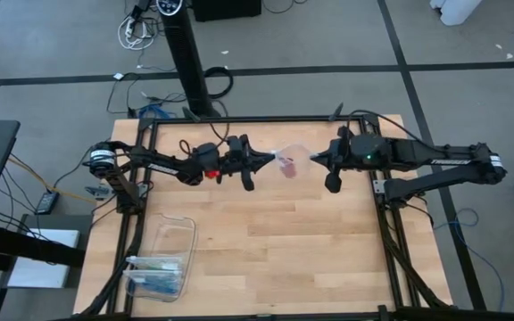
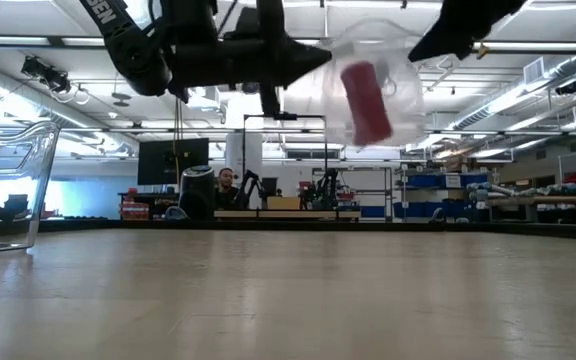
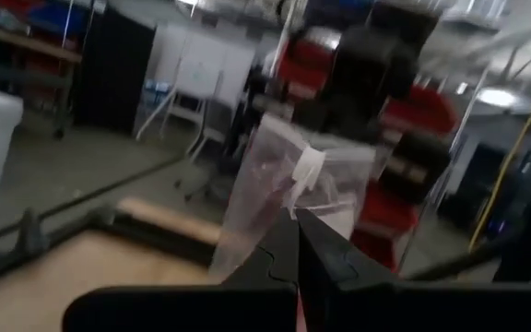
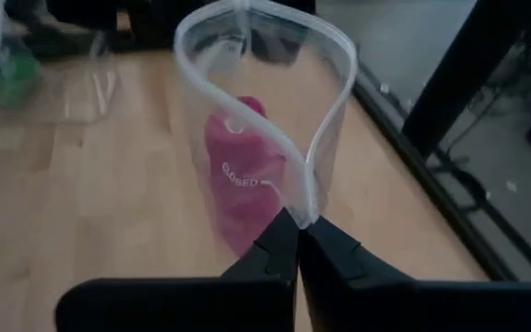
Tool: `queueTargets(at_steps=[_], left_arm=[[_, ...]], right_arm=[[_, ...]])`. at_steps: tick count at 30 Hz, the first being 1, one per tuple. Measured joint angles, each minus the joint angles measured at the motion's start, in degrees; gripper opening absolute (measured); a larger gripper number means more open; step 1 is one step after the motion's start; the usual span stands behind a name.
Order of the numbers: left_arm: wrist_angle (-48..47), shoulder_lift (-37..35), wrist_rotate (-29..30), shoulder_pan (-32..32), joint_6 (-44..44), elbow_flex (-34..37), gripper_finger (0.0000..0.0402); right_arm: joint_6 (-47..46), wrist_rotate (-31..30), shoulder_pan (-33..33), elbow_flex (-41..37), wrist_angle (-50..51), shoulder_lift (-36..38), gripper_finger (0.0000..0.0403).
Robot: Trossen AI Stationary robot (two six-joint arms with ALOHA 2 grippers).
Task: Roll bandage
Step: Close the transparent zip bag
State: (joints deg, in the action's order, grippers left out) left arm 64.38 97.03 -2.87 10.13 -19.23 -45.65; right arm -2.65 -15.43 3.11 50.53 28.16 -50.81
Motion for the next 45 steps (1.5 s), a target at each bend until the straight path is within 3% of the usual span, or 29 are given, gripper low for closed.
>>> queueTargets(at_steps=[6,10,14,24,30,38,45], left_arm=[[-12.6,0.0,0.0,0.0,2.8,0.0,0.0000],[-21.2,0.0,-0.1,0.0,6.0,0.0,0.0000],[-26.7,0.0,-0.2,0.0,8.6,0.0,0.0000],[-28.2,0.0,-0.2,-0.1,13.0,-0.1,0.0000],[-28.4,0.0,-0.2,-0.1,13.1,-1.2,0.0000],[-29.9,0.0,-0.2,-0.1,13.3,-3.1,0.0000],[-30.1,0.0,-0.2,-0.2,14.3,-3.5,0.0000]], right_arm=[[-3.3,0.1,0.0,1.1,7.7,1.0,0.0093],[-3.2,0.5,0.0,1.2,7.3,0.6,0.0151],[-2.1,1.9,0.0,1.2,3.8,-0.4,0.0180],[3.2,8.8,0.6,1.2,-9.3,-12.0,0.0168],[3.6,9.7,1.4,1.2,-14.4,-18.8,0.0168],[2.5,9.6,2.6,5.1,-13.8,-24.7,0.0154],[3.7,9.6,2.8,8.9,-9.2,-28.5,0.0116]])
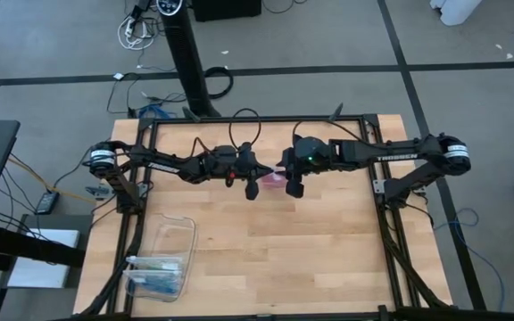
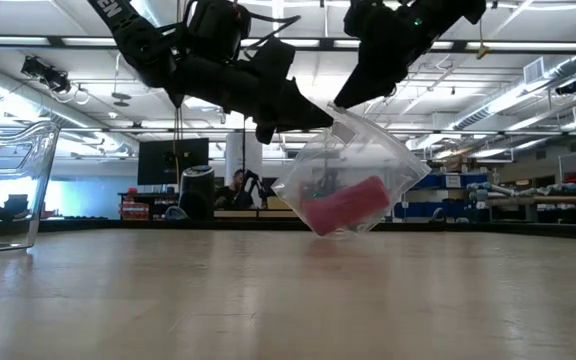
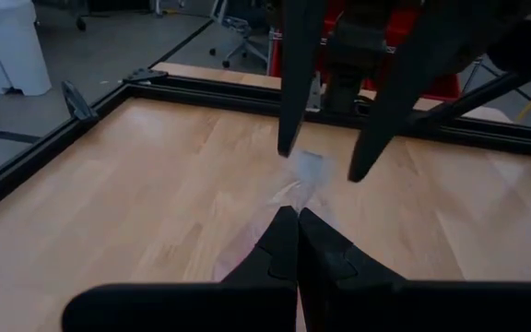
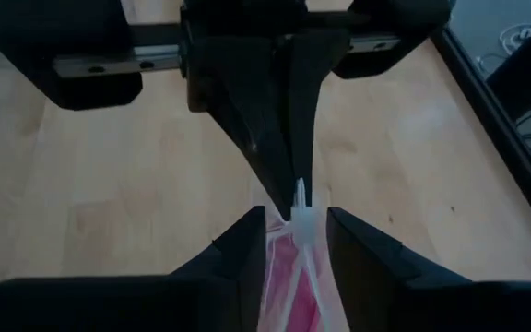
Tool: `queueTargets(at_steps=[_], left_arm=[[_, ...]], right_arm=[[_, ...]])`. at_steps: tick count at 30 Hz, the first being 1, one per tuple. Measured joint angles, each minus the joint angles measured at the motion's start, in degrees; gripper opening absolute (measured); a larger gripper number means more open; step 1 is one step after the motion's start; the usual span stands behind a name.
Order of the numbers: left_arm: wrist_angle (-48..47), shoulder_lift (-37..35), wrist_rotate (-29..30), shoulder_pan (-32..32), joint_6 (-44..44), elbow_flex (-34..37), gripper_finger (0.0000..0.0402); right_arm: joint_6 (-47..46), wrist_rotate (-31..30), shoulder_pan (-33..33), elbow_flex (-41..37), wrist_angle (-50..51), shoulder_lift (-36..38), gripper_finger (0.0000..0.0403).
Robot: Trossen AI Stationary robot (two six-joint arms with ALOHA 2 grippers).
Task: Roll bandage
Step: Close the transparent zip bag
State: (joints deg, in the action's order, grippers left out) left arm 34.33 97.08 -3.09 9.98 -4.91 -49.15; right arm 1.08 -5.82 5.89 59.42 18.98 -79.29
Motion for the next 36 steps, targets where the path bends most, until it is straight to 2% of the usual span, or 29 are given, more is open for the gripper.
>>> queueTargets(at_steps=[10,21,36], left_arm=[[0.7,0.0,0.0,0.0,0.0,0.0,0.0000],[1.5,0.0,0.0,0.0,-0.2,0.0,0.0000],[4.5,0.1,-0.2,0.0,-1.4,0.0,0.0000]], right_arm=[[0.7,0.7,0.7,0.6,1.0,-0.5,0.0059],[1.6,1.4,0.6,0.6,2.1,-0.6,0.0022],[1.0,-0.5,0.6,0.8,8.7,1.4,0.0021]])
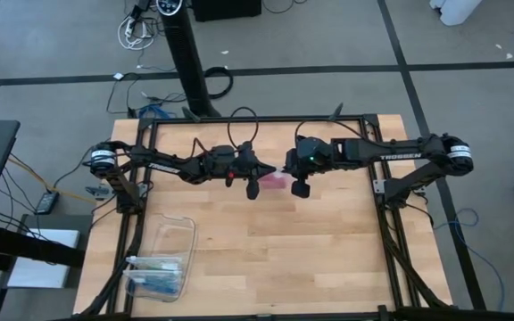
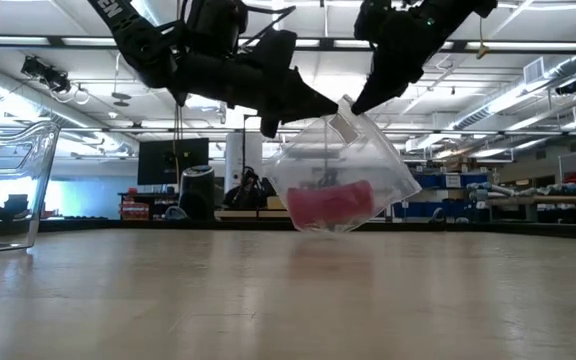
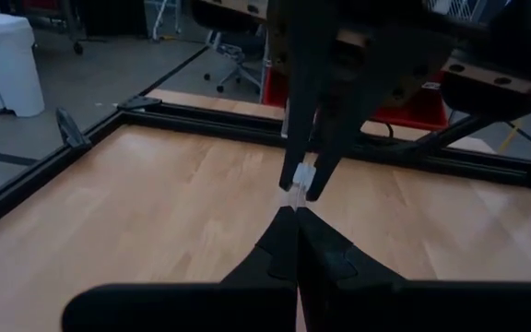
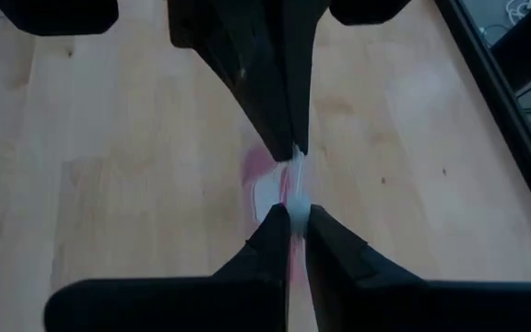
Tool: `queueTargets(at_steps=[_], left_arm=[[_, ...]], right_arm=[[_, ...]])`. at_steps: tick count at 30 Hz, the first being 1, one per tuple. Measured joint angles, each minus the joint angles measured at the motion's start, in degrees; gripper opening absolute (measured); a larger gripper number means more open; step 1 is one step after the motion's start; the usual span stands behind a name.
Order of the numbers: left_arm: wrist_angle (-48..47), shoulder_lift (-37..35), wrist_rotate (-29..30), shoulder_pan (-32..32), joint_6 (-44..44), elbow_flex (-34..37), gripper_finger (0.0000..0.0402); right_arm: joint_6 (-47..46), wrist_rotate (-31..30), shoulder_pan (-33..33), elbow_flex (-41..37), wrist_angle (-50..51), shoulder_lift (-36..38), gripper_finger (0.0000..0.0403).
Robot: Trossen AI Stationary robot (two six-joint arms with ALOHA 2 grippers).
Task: Roll bandage
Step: Close the transparent zip bag
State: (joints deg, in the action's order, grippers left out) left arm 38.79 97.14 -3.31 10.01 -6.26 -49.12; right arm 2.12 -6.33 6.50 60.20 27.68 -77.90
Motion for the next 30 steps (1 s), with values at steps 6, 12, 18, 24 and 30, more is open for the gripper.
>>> queueTargets(at_steps=[6,12,18,24,30], left_arm=[[2.2,0.0,0.6,0.2,-0.2,0.1,0.0000],[2.1,-0.1,0.1,0.4,-2.6,0.1,0.0003],[-0.8,-0.1,-4.5,0.6,-4.6,-1.4,0.0055],[-17.1,-0.1,-5.4,0.4,-0.3,-8.4,0.0129],[-22.2,-0.1,-5.4,0.4,3.1,-12.1,0.0144]], right_arm=[[-1.0,-0.2,0.0,-0.4,6.0,0.3,0.0020],[-1.5,-0.3,-0.1,-0.3,5.9,0.3,0.0020],[-1.0,-0.2,-0.5,-0.3,4.9,0.4,0.0019],[-0.6,0.0,-0.5,-0.3,4.2,0.4,0.0019],[-0.5,0.0,-0.5,-0.2,3.7,0.4,0.0019]])
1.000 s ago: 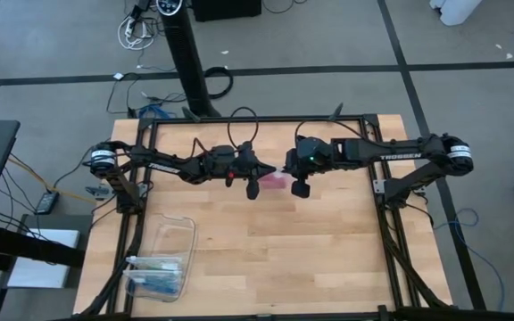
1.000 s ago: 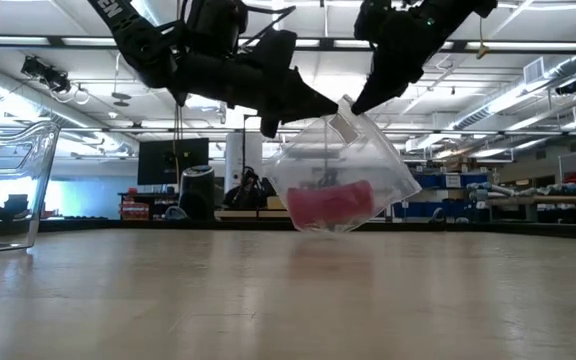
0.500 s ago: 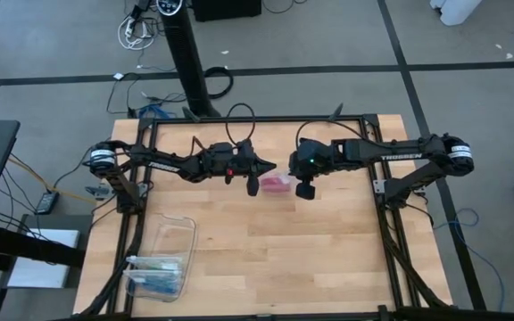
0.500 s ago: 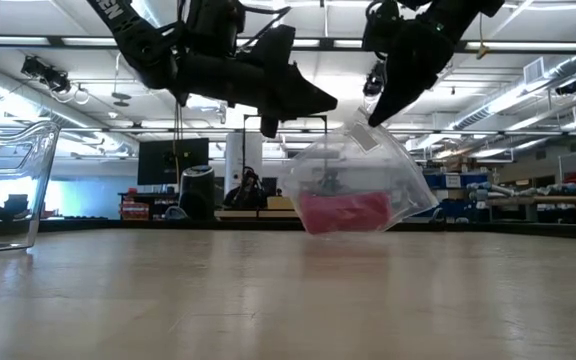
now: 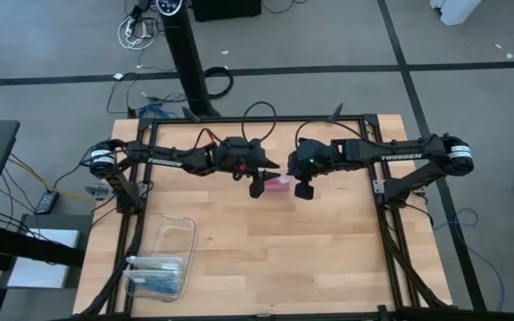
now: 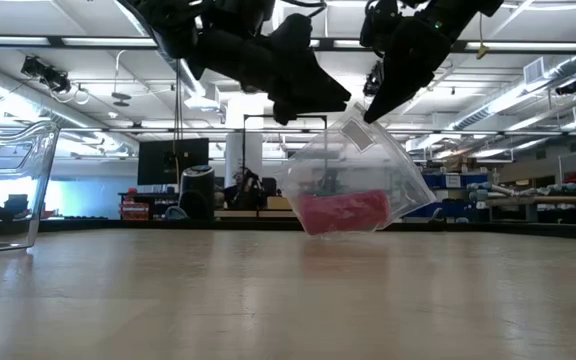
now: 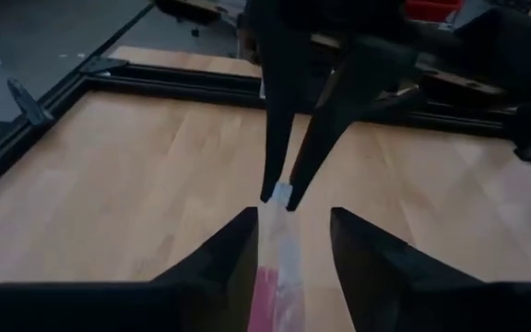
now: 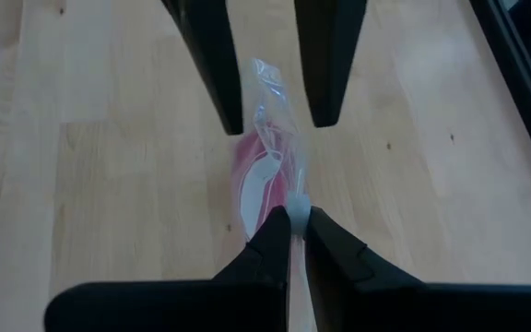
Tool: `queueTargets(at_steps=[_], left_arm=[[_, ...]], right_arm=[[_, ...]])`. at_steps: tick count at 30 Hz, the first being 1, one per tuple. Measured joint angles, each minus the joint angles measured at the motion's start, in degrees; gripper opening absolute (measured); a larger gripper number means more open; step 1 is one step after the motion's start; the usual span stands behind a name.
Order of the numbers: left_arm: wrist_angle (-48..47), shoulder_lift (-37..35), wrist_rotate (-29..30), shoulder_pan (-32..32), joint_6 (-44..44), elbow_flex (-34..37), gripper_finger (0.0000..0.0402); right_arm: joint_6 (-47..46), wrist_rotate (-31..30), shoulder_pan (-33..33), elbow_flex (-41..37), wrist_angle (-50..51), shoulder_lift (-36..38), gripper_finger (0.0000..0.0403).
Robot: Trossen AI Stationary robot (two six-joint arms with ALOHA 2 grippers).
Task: Roll bandage
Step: Close the transparent zip bag
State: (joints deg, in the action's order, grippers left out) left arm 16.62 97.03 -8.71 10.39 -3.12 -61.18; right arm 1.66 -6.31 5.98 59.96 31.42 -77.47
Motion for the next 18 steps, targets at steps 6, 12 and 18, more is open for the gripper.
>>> queueTargets(at_steps=[6,12,18], left_arm=[[-1.4,0.0,-1.2,0.0,1.3,-0.2,0.0132],[-3.1,0.0,-0.2,0.0,0.9,-0.2,0.0131],[-2.2,0.5,-0.2,0.1,0.8,-0.2,0.0131]], right_arm=[[0.7,0.1,0.0,0.0,-0.5,0.0,0.0019],[1.0,0.5,0.0,0.0,-1.4,0.0,0.0018],[1.1,1.1,0.0,0.0,-1.8,0.0,0.0018]])
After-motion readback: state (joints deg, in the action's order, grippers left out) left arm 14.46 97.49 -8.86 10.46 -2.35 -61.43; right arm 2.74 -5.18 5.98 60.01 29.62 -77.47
